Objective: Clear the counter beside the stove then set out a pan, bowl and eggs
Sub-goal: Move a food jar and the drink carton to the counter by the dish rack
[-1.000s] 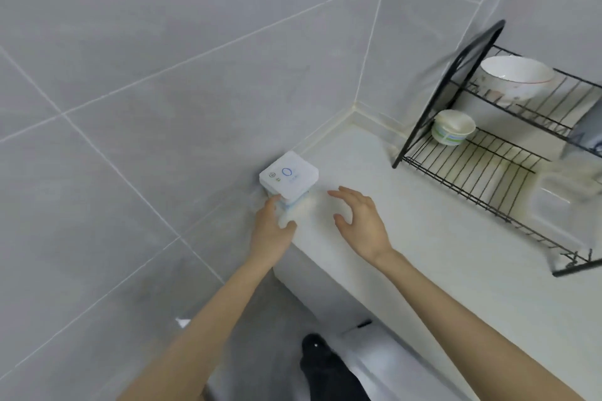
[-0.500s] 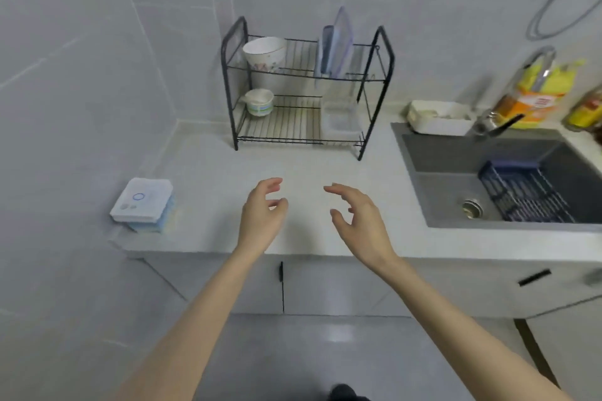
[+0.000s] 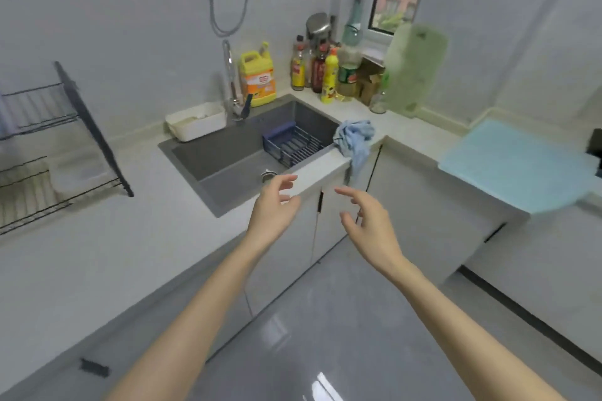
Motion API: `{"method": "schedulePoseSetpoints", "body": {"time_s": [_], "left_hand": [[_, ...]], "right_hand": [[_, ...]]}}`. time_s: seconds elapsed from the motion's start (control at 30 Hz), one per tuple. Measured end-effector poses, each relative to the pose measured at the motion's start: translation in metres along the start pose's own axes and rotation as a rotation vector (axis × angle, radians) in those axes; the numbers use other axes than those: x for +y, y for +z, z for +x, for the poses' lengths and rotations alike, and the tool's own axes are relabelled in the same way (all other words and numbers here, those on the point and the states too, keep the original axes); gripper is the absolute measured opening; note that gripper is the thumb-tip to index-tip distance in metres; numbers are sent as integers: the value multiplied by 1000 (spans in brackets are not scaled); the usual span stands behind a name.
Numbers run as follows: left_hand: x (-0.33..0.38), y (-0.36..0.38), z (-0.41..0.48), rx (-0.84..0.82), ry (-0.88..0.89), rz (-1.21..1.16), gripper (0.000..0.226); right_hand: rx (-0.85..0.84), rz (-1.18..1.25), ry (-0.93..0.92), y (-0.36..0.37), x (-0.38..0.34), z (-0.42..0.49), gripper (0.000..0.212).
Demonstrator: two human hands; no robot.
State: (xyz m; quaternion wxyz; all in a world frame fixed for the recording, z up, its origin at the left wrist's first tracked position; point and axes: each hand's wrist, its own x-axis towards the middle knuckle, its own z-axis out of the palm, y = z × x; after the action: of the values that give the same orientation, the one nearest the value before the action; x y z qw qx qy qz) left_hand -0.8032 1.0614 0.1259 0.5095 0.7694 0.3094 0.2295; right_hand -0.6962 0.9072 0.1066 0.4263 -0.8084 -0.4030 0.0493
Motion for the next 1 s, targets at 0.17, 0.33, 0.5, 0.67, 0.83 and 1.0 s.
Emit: {"method": "schedulePoseSetpoints", "body": {"time_s": [0.17,0.33,0.5,0.67,0.83,1.0], "left_hand": [[60,145,8,-197,76,-10,42],[116,272,-2,-347,143,-7,41],[173,390,-21,-531,229,3,41],[219,482,-38,-693,296,-10,40],[254,579,-47,-853,389,34,42],[289,683,-48,-993,408,-2,43]], "right_hand": [[152,-38,124,-116,89,-27,41],[276,-69,239,-219,162,-64,41],[425,-110,376,-313,223,-111,41],[568,-124,507,-378,266,-147,40],[686,-184,610,-441,316,-173,41],[781,-235,695,-508,371,-184,44]]}}
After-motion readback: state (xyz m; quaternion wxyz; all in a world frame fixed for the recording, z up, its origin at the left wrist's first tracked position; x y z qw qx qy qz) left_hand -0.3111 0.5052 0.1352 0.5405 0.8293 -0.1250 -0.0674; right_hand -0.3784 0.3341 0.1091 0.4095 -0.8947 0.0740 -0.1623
